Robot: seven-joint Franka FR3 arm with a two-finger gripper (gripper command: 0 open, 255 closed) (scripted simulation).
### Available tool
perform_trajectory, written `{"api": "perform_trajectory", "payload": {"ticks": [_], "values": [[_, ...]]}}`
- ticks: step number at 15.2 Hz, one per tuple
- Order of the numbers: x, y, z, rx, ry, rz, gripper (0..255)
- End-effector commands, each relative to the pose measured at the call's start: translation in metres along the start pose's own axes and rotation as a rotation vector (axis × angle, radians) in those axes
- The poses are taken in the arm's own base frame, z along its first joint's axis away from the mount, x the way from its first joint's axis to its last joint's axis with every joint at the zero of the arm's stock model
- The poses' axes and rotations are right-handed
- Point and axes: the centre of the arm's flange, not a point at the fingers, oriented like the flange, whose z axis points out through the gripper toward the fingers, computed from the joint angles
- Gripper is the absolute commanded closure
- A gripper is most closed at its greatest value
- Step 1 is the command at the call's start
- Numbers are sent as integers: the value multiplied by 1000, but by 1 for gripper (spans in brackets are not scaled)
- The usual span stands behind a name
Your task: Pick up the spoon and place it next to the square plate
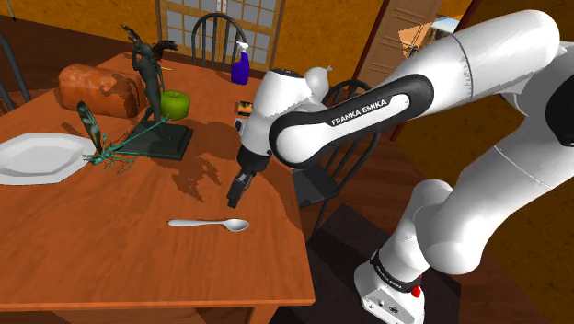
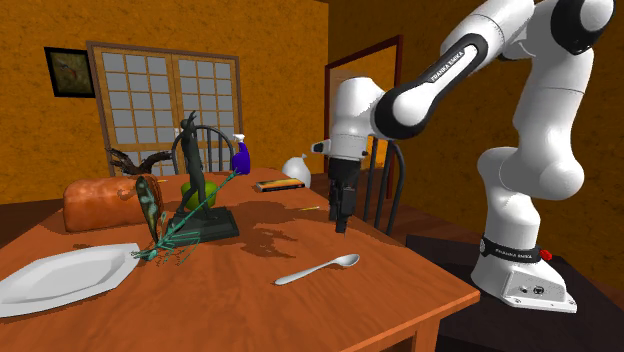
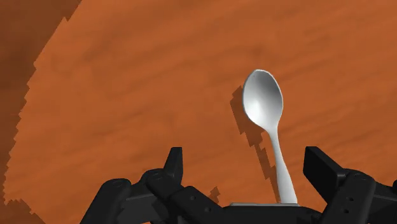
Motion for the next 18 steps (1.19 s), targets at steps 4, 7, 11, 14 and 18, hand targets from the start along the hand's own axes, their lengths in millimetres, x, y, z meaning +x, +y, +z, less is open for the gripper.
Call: {"api": "perform_trajectory", "payload": {"ticks": [4,7,11,14,18], "values": [[31,-46,31,25,60,-112,0],[36,-54,47,30,71,-133,0],[38,-55,68,30,71,-133,0],[38,-55,76,30,71,-133,0],[38,-55,76,30,71,-133,0]]}}
